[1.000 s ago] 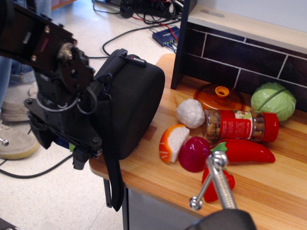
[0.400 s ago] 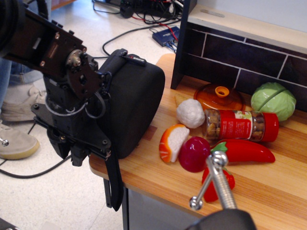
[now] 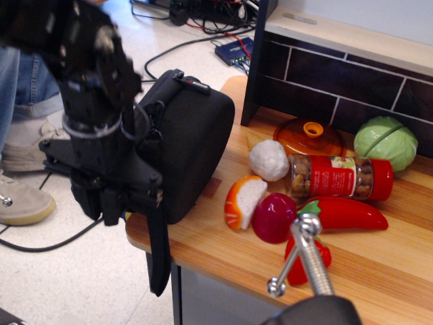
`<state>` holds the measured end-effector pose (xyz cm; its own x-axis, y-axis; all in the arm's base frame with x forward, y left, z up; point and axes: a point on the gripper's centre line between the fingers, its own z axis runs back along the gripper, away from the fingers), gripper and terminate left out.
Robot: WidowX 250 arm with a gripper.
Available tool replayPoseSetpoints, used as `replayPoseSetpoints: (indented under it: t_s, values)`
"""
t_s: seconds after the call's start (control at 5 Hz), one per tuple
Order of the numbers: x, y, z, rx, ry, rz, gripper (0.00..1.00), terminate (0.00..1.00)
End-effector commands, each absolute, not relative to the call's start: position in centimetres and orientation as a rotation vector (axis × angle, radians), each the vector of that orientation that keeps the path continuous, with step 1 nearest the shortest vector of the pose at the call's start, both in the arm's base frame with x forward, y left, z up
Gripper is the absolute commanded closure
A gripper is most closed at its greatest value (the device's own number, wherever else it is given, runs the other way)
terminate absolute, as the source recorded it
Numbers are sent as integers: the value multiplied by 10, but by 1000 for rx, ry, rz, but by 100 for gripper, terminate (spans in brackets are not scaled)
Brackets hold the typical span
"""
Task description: Unzip zipper bag
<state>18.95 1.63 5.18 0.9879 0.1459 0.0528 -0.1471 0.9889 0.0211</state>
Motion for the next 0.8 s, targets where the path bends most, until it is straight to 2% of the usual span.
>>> replayPoseSetpoints:
  t_s: [0.0,0.4,0.6]
  values:
    - [226,7,111,-45,-251,196,100,0]
    - [250,-11,148,-92,-293,283,100,0]
    - [263,-14,162,-129,-236,298,100,100]
